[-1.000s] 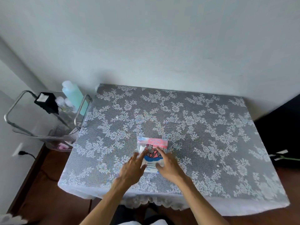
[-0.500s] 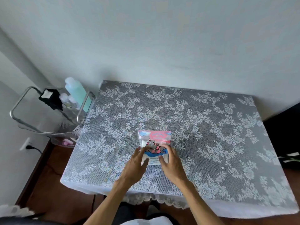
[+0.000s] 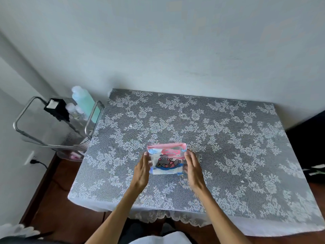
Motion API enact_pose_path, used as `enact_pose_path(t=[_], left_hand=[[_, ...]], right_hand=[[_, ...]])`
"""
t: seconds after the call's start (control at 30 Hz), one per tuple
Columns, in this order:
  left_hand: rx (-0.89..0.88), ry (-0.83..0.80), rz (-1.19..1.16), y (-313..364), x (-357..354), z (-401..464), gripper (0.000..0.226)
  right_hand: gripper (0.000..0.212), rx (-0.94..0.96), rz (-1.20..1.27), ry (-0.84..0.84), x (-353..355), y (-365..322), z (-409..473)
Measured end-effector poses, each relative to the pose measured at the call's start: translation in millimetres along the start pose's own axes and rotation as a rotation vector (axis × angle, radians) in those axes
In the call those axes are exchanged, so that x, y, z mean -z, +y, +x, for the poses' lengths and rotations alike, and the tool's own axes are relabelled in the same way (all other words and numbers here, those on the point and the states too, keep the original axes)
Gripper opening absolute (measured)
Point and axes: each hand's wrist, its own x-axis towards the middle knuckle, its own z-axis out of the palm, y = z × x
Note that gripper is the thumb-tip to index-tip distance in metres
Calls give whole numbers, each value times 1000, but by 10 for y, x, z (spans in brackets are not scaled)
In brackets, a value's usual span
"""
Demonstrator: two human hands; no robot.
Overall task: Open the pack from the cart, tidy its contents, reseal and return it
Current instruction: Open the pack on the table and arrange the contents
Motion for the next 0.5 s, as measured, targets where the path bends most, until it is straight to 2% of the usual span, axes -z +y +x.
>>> enact_pose_path(t=[0.1,0.27,0.33,0.4,0.47,0.5], left_hand=[[46,14,-20,24,55,9,84],[15,-13,83,115,123,48,54],[12,-38,165,117,169,79,49],[-9,-73,197,150,223,103,56],[-22,-112,230,206,265,125,63],[-17,-138,251,234,278,142,57]], right_hand=[[49,-28,-9,15,25,-68,-15],[63,-20,-96,-10,130,-120,12],[54,-39,-94,-26,167,-83,24],[40,-50,-85,-28,194,-45,23],[40,-41,-81,-40,213,-35,1],[41,-43,-78,-50,216,-29,-8]])
